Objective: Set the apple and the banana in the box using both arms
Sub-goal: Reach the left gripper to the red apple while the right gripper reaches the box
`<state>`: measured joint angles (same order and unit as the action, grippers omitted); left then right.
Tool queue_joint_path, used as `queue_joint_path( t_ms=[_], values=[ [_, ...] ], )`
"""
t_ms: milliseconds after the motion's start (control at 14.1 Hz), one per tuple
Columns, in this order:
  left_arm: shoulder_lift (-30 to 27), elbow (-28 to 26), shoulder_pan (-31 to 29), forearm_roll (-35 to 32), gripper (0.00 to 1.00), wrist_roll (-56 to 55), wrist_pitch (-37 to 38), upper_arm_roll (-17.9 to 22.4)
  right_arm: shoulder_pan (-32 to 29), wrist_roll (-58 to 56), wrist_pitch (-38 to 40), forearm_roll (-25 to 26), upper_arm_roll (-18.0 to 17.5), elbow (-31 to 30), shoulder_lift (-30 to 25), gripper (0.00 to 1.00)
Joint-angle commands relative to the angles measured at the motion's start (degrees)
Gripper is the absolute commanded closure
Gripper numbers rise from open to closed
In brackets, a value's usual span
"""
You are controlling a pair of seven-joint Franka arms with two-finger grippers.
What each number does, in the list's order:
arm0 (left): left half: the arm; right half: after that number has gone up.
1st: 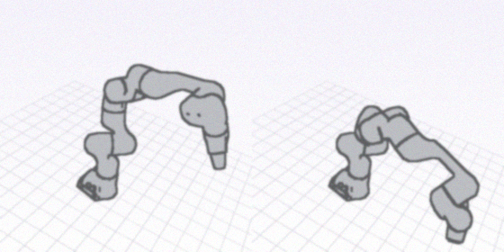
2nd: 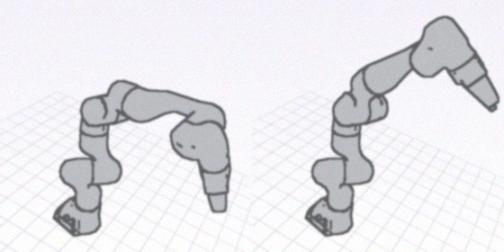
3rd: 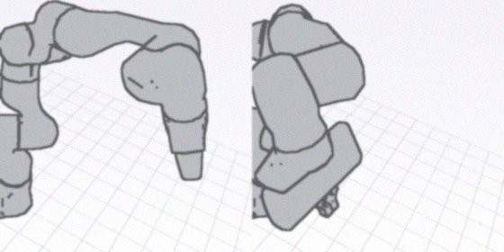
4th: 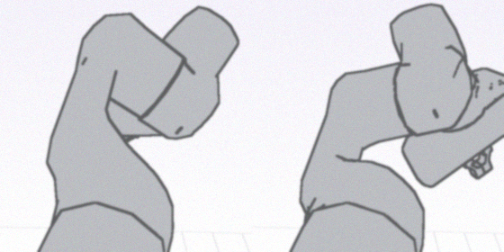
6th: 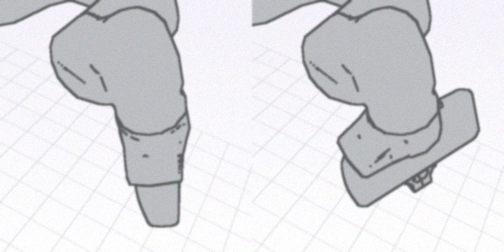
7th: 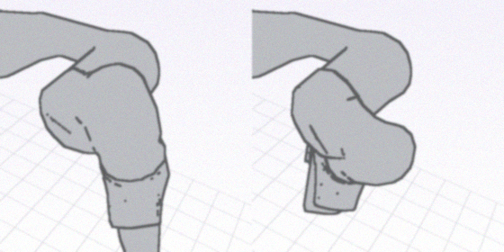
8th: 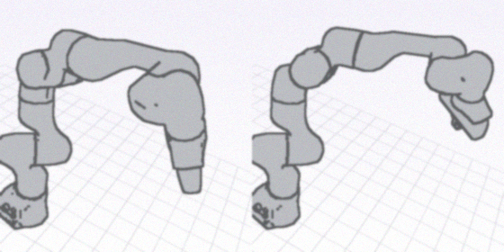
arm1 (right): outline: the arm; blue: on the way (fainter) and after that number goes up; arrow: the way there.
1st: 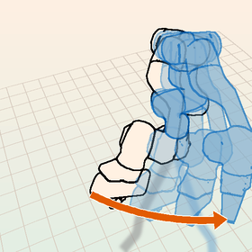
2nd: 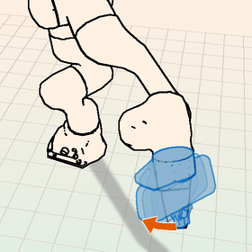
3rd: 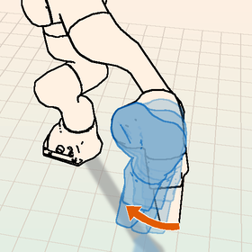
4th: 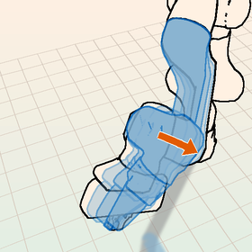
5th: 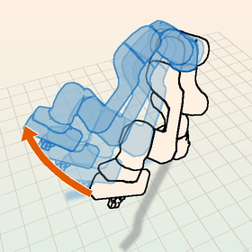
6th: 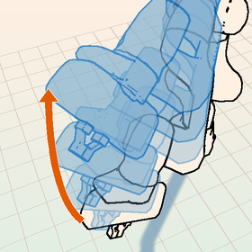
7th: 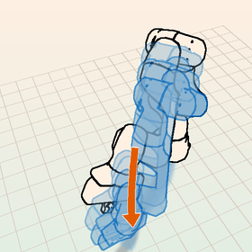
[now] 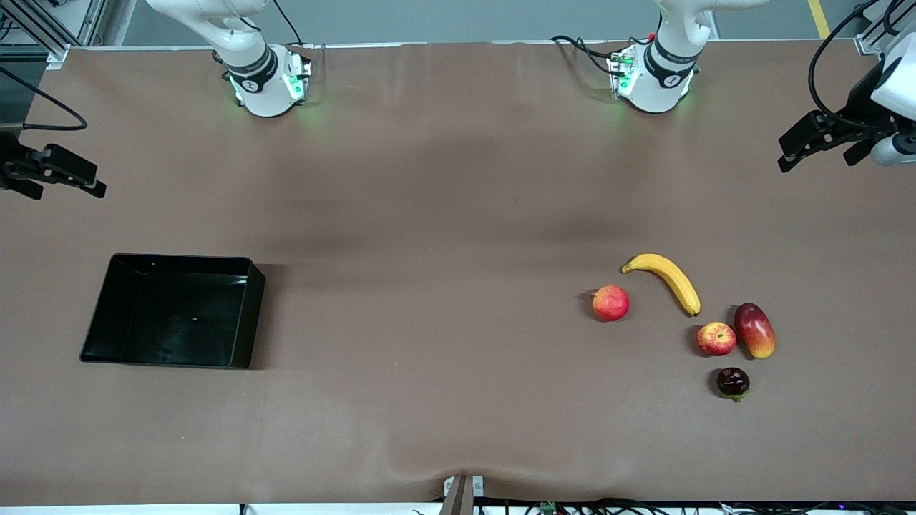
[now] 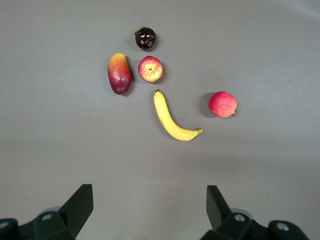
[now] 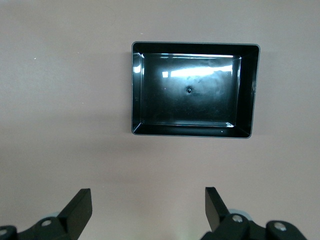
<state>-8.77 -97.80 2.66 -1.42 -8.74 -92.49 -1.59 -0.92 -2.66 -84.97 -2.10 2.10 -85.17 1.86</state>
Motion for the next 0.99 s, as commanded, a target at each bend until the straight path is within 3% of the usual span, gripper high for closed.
queue_joint_path(
  t_ms=[0, 354, 708, 920],
  values=[
    [1.47, 1.82, 0.06, 0.90, 0.00, 1.09, 1.35, 0.27, -0.31, -0.15, 0.77, -0.63, -0.08, 0.89, 0.16, 0.00],
    [10.42, 5.60, -0.55, 0.28, 0.00, 0.31, -0.13, 0.27, -0.22, -0.15, 1.13, -0.63, -0.08, 0.89, 0.16, 0.00],
    [22.82, 4.29, -4.24, 0.28, 0.00, -2.84, -15.14, 0.36, -0.40, -0.06, 1.48, 0.07, 0.01, 0.80, 1.03, 0.00],
    [28.97, 4.11, -6.26, 0.19, 0.00, -12.15, -20.87, 0.36, -2.58, 0.11, 0.25, 0.34, 0.18, 0.89, 6.20, 0.00]
  ],
)
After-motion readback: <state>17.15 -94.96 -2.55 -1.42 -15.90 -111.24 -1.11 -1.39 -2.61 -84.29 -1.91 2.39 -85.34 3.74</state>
